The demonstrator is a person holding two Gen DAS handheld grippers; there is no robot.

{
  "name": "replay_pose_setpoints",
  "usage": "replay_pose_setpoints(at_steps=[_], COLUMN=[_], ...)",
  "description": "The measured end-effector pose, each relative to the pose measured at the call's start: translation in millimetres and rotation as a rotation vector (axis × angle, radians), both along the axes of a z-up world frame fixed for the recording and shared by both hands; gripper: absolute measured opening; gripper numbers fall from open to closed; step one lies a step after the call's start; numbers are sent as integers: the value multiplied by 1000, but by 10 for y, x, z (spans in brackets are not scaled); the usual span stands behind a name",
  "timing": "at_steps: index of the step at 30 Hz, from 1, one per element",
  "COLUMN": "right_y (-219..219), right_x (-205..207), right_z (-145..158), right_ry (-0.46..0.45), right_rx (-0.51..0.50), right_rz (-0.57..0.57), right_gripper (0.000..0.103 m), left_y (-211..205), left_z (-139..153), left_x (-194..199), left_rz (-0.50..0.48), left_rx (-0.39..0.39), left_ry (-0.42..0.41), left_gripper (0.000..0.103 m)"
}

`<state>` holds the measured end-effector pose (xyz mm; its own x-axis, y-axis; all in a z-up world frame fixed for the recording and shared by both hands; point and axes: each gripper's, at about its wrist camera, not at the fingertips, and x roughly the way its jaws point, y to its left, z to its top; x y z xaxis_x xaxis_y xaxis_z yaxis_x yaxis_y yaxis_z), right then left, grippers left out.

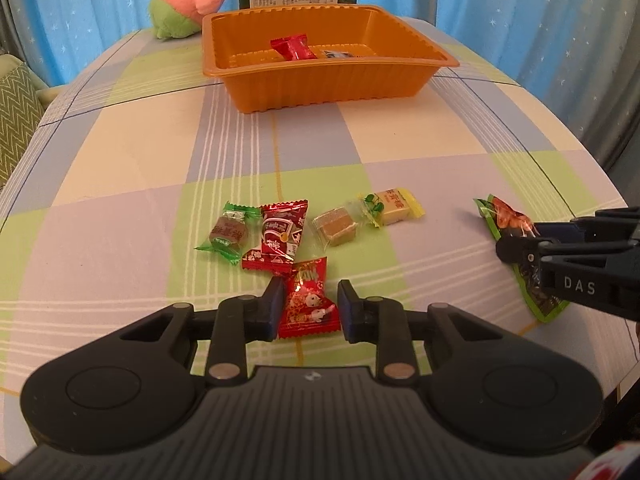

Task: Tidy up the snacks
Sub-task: 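Grasp the clear green-edged snack packet with the right tool while the left tool grasps the red candy, then carry both snacks over the orange tray and open both tools to drop them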

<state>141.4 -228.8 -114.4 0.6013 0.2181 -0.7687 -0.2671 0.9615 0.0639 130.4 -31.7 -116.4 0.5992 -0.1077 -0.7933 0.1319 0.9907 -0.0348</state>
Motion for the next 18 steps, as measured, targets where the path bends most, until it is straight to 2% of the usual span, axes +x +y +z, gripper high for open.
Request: replay_pose_setpoints(at_steps=[8, 18], right_y=[-11, -49], right_x=[-84, -191], right_z=[67, 320], right_ry=[-7, -35], right_rx=[32, 60], right_rz=[-29, -60], right_gripper=[30, 30], left_y=[-36, -123], left_z=[100, 401], left_x=[-59, -24], left_rz=[-22, -35], left_rx=[-35, -54], left_ry=[1, -48], left_gripper=[24, 24])
